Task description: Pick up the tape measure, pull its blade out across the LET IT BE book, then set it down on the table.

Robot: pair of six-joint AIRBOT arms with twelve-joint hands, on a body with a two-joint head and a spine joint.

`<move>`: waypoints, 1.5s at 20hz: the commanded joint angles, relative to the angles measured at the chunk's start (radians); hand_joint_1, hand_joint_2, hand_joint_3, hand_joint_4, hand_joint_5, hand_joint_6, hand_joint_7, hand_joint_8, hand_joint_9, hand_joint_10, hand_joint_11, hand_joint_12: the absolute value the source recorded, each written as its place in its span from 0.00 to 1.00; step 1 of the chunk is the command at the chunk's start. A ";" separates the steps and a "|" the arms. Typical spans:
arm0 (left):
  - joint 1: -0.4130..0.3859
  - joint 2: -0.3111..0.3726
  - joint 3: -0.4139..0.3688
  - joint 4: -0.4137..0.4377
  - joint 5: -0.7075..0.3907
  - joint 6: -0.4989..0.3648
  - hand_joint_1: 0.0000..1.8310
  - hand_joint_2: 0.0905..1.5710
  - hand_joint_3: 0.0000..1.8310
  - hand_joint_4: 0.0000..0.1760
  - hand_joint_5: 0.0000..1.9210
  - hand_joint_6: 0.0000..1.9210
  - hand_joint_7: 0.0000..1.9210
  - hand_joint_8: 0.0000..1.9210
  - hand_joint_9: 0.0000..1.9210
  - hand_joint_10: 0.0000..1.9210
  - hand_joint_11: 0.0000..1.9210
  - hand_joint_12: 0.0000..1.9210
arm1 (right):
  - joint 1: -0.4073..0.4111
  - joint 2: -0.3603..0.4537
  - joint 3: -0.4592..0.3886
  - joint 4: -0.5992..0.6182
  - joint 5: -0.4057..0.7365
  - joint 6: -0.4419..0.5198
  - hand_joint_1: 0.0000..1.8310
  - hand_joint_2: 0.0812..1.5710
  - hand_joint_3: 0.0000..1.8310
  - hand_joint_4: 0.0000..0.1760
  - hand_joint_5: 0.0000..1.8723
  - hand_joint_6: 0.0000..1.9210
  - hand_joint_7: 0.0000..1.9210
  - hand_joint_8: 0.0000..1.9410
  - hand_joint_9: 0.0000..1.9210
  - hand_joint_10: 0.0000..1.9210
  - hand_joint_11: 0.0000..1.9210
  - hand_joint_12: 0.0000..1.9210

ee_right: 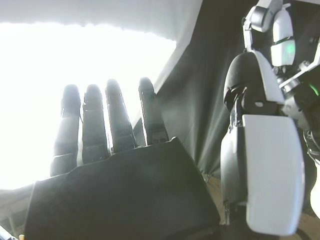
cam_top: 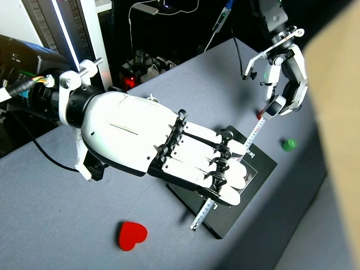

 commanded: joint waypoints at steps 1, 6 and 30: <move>0.001 -0.002 0.012 0.037 -0.090 -0.032 0.75 0.69 0.00 0.00 0.49 0.47 0.50 0.52 0.47 0.68 0.44 0.66 | 0.006 0.004 0.000 -0.051 0.094 0.005 0.09 0.65 0.00 0.67 0.01 0.00 0.03 0.00 0.00 0.00 0.00 0.15; 0.046 -0.022 0.043 0.126 -0.100 -0.128 0.75 0.70 0.00 0.00 0.47 0.49 0.50 0.51 0.47 0.69 0.43 0.66 | -0.006 -0.002 0.000 -0.052 0.121 0.013 0.09 0.65 0.00 0.67 0.01 0.00 0.03 0.00 0.00 0.00 0.00 0.16; 0.070 -0.056 0.080 0.311 -0.090 -0.189 0.75 0.70 0.00 0.00 0.47 0.50 0.51 0.50 0.47 0.68 0.44 0.66 | -0.015 -0.014 0.000 -0.064 0.146 -0.019 0.10 0.66 0.00 0.65 0.01 0.00 0.05 0.00 0.02 0.00 0.00 0.18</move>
